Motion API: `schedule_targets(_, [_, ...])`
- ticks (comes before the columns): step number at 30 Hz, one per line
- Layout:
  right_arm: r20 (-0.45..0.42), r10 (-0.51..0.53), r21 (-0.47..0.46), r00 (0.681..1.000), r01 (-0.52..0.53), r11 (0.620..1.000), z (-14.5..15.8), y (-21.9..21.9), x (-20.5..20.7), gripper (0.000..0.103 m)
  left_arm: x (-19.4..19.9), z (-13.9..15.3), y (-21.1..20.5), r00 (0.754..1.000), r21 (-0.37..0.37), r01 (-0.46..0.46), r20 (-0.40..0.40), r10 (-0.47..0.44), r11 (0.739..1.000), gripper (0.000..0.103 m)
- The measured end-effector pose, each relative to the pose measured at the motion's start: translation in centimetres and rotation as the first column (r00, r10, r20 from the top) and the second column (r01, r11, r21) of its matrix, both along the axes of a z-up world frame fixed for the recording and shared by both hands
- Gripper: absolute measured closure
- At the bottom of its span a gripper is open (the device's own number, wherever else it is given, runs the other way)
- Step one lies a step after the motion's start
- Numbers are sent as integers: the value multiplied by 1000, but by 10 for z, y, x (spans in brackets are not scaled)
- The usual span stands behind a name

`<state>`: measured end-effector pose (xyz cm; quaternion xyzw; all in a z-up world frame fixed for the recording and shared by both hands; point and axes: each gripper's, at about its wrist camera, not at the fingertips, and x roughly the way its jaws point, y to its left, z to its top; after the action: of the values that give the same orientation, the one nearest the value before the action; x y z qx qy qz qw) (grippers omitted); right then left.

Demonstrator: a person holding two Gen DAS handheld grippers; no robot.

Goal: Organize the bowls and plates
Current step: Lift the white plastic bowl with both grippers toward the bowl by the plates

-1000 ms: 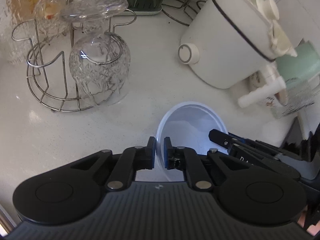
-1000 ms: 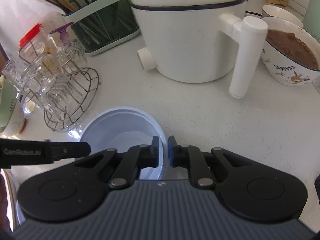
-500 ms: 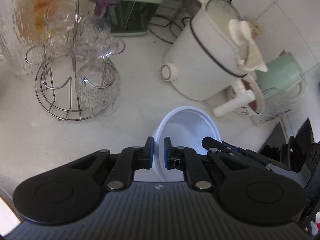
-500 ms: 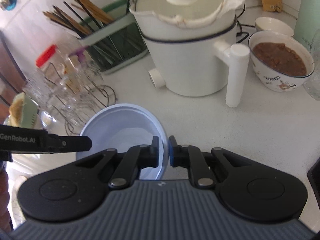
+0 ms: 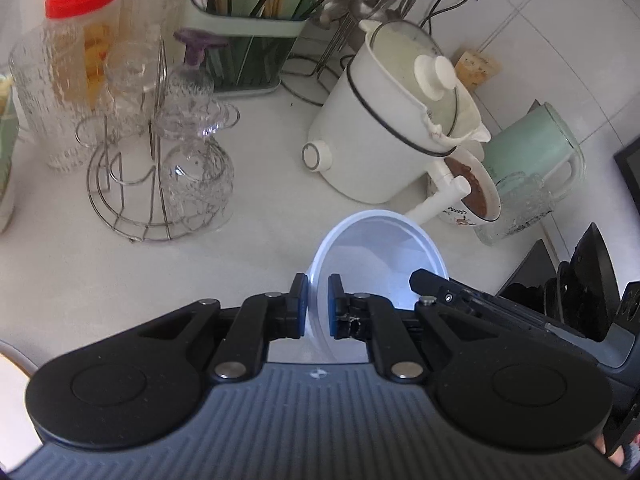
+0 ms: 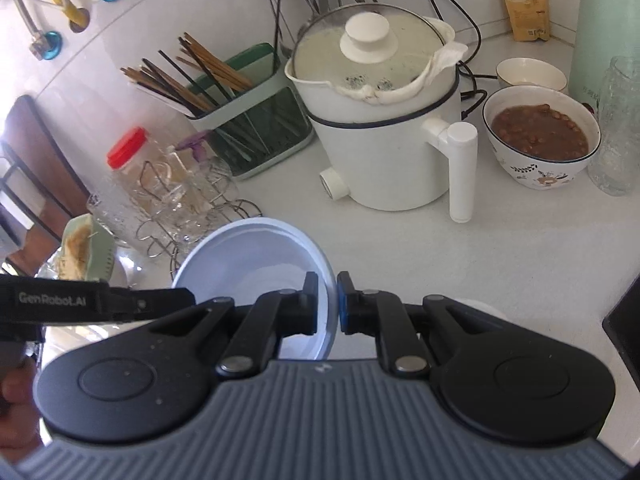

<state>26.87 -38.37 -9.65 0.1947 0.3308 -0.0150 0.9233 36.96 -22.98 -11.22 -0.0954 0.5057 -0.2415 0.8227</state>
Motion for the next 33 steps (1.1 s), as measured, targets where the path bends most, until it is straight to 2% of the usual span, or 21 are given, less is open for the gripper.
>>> schedule_targets(4, [9, -5, 9, 1000, 5, 1000, 5, 6, -8, 90, -8, 6, 8, 1000, -9, -16, -2, 16, 1000, 93])
schedule_targets(21, [95, 47, 25, 994, -50, 998, 31, 44, -41, 90, -48, 34, 60, 995, -22, -55, 82, 56, 998, 93])
schedule_targets(27, [99, 102, 44, 990, -107, 993, 33, 70, -45, 90, -62, 37, 92, 988, -18, -115, 99, 116, 993, 93])
schedule_targets(33, [80, 160, 41, 984, -164, 986, 31, 96, -41, 89, -73, 30, 124, 981, -13, -176, 80, 176, 984, 93])
